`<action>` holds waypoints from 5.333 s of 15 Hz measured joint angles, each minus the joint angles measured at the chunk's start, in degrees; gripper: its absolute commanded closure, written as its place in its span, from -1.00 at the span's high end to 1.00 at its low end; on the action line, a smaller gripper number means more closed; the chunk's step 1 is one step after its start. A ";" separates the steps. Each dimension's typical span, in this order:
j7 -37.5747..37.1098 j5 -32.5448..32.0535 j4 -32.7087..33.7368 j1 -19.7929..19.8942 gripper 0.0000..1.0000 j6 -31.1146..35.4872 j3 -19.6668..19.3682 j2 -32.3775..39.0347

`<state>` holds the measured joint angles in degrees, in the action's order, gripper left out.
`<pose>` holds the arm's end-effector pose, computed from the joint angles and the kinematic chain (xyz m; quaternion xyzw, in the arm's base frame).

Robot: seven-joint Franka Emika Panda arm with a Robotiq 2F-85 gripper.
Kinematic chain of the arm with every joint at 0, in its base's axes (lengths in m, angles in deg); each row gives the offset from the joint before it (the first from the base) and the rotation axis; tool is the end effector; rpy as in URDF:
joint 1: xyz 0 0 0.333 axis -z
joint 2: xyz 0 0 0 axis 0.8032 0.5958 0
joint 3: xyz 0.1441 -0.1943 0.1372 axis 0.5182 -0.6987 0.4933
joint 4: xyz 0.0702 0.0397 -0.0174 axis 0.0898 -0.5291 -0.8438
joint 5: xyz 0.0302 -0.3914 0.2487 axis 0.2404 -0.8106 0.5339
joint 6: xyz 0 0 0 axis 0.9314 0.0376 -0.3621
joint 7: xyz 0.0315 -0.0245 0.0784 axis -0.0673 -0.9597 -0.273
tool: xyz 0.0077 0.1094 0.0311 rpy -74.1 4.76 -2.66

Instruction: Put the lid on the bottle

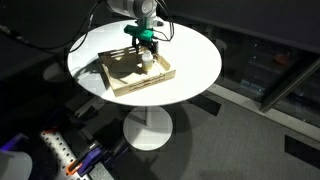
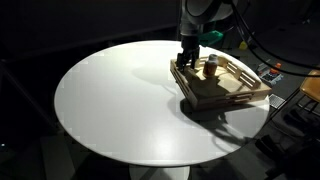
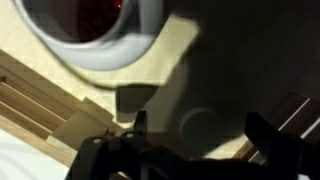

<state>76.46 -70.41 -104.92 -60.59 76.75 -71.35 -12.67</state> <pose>0.7025 0.1415 0.0700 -0.9892 -0.1342 0.0571 0.0129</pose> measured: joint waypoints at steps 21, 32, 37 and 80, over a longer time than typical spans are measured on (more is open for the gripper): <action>0.94 -0.54 1.36 -0.56 -0.54 1.96 0.04 0.47; 0.94 -0.54 1.52 -0.24 -0.53 1.99 0.01 -3.50; 0.99 -0.26 0.94 1.42 -0.55 1.02 0.03 -8.00; 5.93 2.52 -16.65 6.47 -0.43 -1.96 -0.44 -19.52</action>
<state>82.39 -67.89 -121.56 -54.12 74.79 -71.79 -32.19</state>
